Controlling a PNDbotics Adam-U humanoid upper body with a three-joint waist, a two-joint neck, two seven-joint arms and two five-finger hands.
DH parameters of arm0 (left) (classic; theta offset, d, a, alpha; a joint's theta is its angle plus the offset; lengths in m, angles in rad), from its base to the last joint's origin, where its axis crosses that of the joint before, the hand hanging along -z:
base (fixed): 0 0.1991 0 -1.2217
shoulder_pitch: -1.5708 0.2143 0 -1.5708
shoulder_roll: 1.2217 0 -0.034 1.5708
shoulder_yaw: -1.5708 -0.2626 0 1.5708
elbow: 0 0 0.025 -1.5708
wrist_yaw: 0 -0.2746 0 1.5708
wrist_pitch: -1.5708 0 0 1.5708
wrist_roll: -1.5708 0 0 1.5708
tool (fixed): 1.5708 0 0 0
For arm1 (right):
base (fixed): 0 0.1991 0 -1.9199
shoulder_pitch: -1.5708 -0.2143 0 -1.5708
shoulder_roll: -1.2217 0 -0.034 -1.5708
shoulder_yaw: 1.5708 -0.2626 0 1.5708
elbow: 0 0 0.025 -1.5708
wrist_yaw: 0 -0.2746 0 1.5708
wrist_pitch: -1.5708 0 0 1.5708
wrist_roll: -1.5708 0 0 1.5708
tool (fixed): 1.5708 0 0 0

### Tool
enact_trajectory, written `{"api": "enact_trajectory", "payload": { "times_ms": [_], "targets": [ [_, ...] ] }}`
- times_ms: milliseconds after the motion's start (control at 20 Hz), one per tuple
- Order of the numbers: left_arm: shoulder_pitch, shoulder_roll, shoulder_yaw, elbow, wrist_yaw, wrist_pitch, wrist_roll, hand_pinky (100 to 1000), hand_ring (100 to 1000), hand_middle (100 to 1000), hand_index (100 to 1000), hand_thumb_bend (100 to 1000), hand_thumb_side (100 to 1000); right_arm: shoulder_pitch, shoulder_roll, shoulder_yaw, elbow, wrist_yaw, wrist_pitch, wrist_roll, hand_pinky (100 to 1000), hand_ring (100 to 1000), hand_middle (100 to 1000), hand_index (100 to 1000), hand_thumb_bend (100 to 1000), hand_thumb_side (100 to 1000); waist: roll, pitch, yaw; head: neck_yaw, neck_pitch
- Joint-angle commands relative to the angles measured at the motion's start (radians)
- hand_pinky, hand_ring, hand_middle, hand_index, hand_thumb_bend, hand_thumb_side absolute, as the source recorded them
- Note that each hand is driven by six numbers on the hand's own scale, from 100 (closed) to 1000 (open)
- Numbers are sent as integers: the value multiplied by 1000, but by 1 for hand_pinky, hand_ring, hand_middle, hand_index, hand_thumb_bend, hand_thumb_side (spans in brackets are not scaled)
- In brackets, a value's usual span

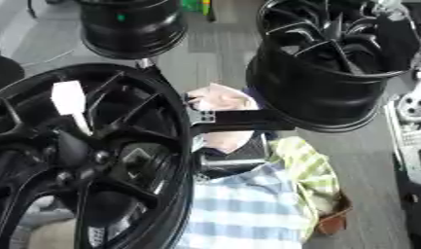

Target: Pull the pin out of the wheel hub.

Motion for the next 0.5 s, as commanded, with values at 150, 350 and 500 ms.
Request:
{"api": "enact_trajectory", "payload": {
  "times_ms": [150,350,500],
  "targets": [
    [-9,30,6,-8,-12,-3,-17,902,880,823,877,471,451,-13,-23,-8,-11,-3,-2,-1,765,750,681,817,100,498,4,-19,4,1,-5],
    [-5,31,8,-15,2,1,-6,886,848,783,847,460,437,-11,-22,-8,-12,-2,-3,-1,765,750,681,817,100,497,4,-22,5,1,-4],
    [2,26,-2,-62,35,-8,2,862,802,738,808,398,384,-11,-22,-7,-12,0,-4,0,766,750,682,817,100,488,2,-25,6,-1,-6]
  ]
}}
